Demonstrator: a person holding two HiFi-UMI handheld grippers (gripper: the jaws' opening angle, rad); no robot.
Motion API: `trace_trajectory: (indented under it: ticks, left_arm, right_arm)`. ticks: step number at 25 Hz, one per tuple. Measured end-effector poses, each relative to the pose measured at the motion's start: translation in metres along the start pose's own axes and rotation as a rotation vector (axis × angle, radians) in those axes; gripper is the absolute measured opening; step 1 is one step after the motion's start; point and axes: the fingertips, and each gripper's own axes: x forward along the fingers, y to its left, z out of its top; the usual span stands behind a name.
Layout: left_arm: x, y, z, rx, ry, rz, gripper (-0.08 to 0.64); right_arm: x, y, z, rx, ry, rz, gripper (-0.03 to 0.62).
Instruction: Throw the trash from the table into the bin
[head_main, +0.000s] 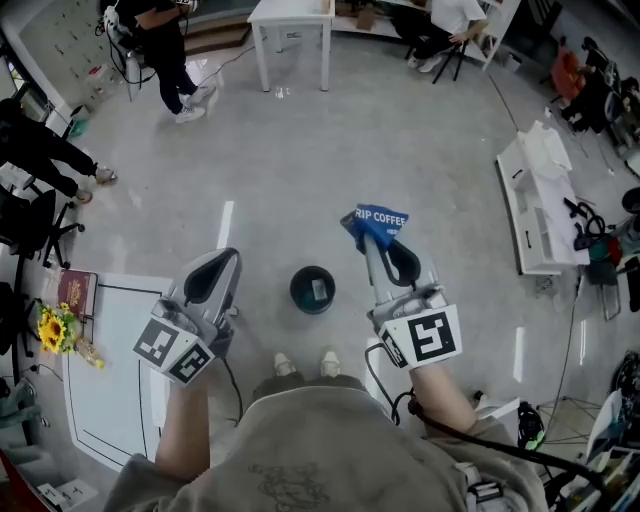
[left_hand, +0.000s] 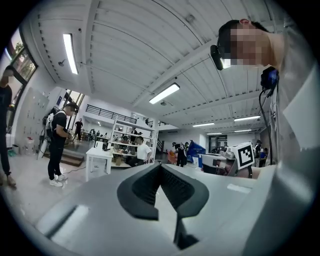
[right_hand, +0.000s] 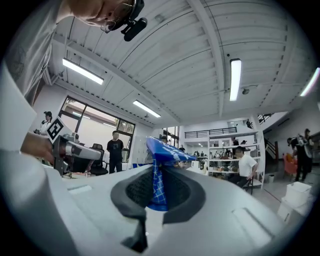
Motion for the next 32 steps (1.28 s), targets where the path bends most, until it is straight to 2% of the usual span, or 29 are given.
trace_trajectory:
  ticks: [9, 17, 24, 32]
  left_arm:
    - [-0.010, 0.012, -0.016, -0.012, 0.025, -0.029, -0.002]
    - [0.002, 0.031, -0.037, -0.025, 0.053, -0.062, -0.002]
    - [0.025, 0.076, -0.102, -0.086, 0.120, -0.062, -0.002]
    - [0.054, 0.126, -0.209, -0.154, 0.195, -0.051, -0.002]
  right_arm:
    - [-0.005, 0.010, -0.018, 0.019, 0.051, -0.048, 0.020]
    - [0.026, 0.027, -0.031, 0.015, 0.076, -0.009, 0.020]
    - [0.075, 0.041, -0.094, 0.025, 0.170, 0.042, 0.020]
    - [0.116, 0.035, -0.204, 0.064, 0.294, 0.071, 0.020]
